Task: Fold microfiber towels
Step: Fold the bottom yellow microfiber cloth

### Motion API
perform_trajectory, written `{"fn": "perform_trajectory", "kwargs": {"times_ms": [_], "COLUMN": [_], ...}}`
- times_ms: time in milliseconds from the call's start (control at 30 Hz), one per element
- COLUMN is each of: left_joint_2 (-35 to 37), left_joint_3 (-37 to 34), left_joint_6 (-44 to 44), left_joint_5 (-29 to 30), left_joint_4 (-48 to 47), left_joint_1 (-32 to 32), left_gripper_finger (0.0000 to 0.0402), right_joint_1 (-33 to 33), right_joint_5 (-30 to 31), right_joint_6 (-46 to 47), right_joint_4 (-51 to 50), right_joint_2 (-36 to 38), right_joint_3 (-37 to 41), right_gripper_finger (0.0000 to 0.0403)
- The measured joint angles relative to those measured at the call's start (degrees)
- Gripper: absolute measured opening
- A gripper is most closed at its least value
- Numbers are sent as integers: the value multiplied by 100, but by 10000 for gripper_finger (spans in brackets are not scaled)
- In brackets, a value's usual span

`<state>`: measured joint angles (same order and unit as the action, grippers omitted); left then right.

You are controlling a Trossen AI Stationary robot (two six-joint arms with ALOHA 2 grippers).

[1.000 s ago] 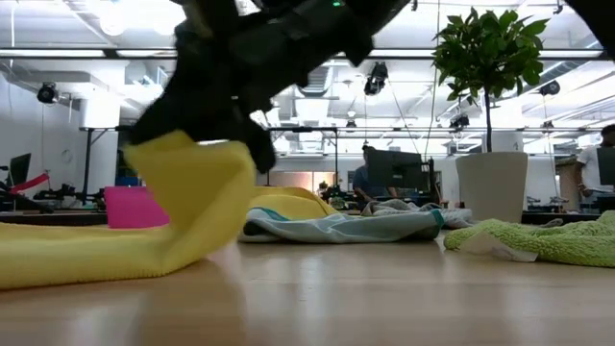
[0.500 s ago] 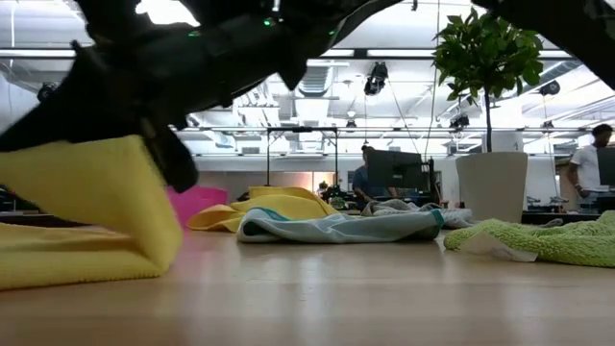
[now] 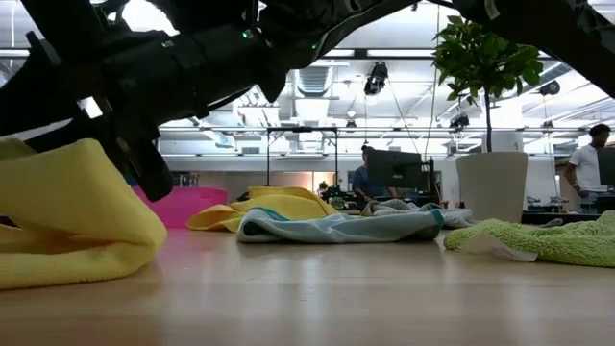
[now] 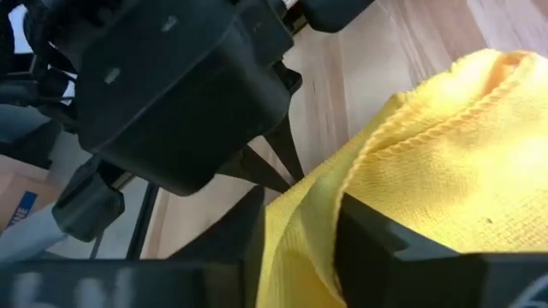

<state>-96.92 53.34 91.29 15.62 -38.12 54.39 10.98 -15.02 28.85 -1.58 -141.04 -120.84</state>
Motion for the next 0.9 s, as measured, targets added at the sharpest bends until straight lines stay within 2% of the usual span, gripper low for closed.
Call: {"fn": "perform_trajectory", "kwargs": {"times_ms": [200,367,633,900], "left_joint_2": [1,102,638,1241], "left_joint_3": [0,-7,23,31], "left_joint_6": [4,9,-11,-15], "left_joint_5": [-9,-129,-191,-218], "left_joint_4": [7,85,-8,-172], "left_joint_1": [-2,-7,-6,-4], "left_gripper_finger": [24,24,24,24], "right_joint_1": [0,0,2,2], "right_joint_5": [-1,0,-22,3], "right_joint_6": [-80,-577,-1915,-1999], "right_joint_4": [13,10,0,19], "right_joint_2": [3,3,15,23], "right_joint_3": [-4,-4,-51,-44], "right_gripper_finger": [170,192,192,179]}}
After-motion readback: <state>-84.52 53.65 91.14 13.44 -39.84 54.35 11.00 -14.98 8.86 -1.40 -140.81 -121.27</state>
